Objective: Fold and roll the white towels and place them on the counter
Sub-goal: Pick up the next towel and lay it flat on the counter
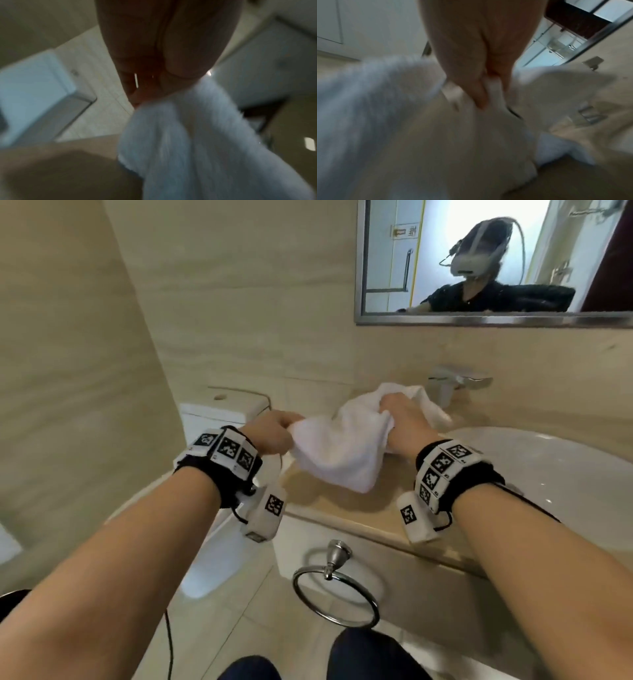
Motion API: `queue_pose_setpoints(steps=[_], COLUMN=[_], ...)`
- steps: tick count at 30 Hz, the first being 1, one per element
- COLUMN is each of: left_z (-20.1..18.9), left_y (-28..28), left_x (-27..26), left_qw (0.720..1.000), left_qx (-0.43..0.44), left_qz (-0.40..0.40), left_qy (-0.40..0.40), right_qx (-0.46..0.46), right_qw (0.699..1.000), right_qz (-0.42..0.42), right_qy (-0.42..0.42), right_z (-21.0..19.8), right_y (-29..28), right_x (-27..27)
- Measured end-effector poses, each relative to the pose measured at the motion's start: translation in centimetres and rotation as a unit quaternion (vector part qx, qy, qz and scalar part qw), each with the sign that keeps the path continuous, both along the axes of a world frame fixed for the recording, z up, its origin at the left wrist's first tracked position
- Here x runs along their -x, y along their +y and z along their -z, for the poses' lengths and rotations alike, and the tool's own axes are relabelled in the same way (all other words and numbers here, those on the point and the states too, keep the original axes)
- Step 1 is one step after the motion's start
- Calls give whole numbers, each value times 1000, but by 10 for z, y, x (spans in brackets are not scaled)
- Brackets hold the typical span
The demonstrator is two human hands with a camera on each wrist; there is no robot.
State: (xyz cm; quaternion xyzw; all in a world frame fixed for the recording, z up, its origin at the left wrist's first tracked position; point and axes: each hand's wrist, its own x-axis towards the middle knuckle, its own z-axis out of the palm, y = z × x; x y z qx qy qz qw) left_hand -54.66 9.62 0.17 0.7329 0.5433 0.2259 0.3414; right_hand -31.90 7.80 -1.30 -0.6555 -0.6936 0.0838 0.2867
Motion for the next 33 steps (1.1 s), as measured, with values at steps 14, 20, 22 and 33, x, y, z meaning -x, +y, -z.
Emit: queue_pose_setpoints(steps=[14,20,22,33], left_z=[10,-5,1,11], left_y=[20,81,95,98], left_x=[-52,-66,-75,-100], left_qw=[1000,998,993,977], left_qx=[14,49,78,180], left_qz=[-19,8,46,77], left_qy=[2,34,78,80], right_qx=[115,262,273,227], right_qw=[949,911,905,954], right_qz=[174,178,178,179], right_qy=[235,262,273,80], right_z=[5,20,25,22], right_y=[29,62,67,59], right_x=[-67,-72,-67,-62])
